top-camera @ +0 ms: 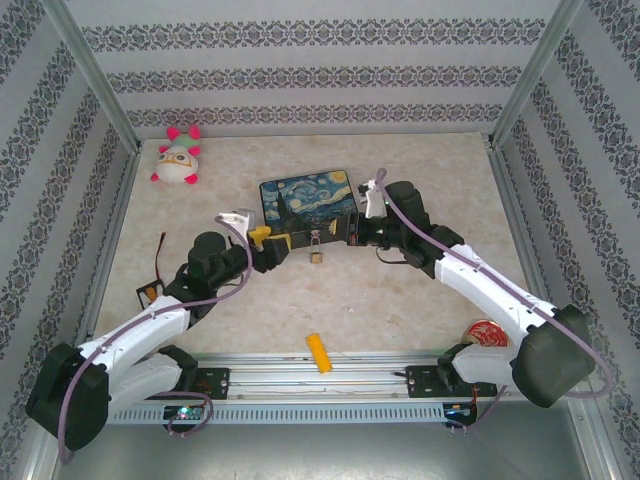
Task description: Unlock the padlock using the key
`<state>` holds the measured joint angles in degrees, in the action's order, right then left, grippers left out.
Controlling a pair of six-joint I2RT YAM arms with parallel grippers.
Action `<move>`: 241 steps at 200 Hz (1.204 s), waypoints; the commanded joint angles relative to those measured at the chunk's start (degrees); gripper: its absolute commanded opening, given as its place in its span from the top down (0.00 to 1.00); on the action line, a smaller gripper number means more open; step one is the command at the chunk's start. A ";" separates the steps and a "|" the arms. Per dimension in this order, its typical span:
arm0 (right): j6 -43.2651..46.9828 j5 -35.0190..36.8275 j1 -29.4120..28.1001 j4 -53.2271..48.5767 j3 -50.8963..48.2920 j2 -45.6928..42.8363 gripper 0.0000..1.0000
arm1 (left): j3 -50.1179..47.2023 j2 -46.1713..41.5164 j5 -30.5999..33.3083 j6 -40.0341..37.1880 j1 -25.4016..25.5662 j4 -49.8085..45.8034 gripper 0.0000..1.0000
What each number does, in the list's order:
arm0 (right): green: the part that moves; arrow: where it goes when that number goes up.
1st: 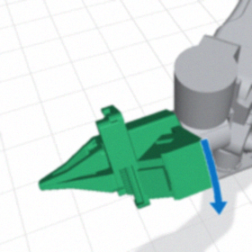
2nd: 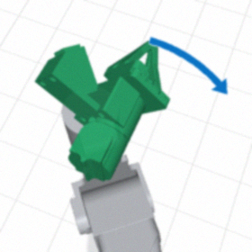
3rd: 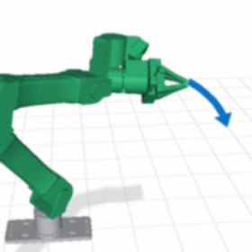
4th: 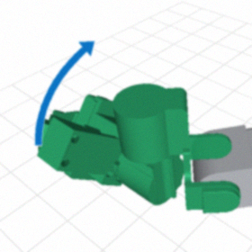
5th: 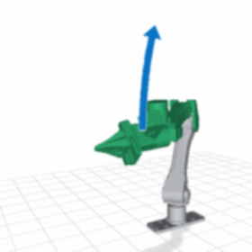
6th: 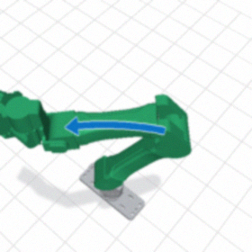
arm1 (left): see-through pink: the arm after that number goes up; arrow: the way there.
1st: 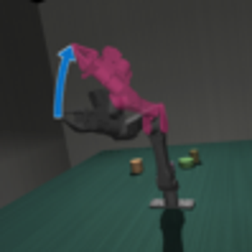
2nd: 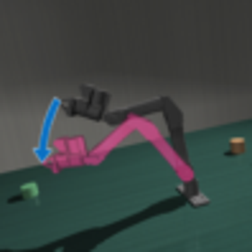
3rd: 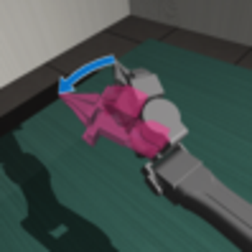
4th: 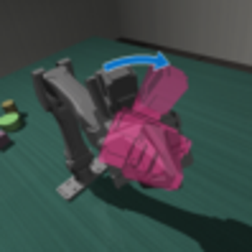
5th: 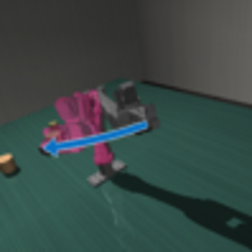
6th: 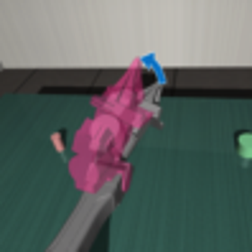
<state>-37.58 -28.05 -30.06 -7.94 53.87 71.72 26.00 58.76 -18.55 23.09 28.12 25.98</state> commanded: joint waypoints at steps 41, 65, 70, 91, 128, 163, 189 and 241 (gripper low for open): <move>-8.30 -8.52 1.79 10.49 -2.00 -2.11 1.00 | 2.94 4.79 2.03 -21.51 11.55 9.31 0.32; -9.75 -9.54 1.77 12.18 -2.51 -2.44 1.00 | 2.88 7.77 4.64 -24.85 13.14 15.60 0.34; -9.97 -9.69 1.76 12.53 -2.65 -2.51 1.00 | 2.79 8.48 5.05 -25.16 13.19 17.27 0.36; -11.12 -10.39 1.77 14.02 -3.24 -2.69 1.00 | 2.96 12.08 5.86 -25.90 13.37 23.92 0.39; -12.53 -11.21 1.51 16.20 -4.25 -2.90 1.00 | 4.63 18.47 6.25 -26.34 13.41 31.50 0.42; -12.86 -11.06 0.91 16.97 -4.99 -3.08 1.00 | 7.31 22.98 4.78 -26.08 13.45 35.02 0.59; -13.06 -10.82 0.46 17.40 -5.35 -3.08 1.00 | 8.83 24.71 4.75 -26.65 13.53 35.11 0.59; -13.05 -10.79 0.09 17.61 -5.27 -3.08 1.00 | 9.51 25.55 5.66 -26.94 13.54 34.08 0.69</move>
<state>-49.87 -38.04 -29.15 7.53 49.10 70.11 34.15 84.09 -13.02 -2.90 40.91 57.21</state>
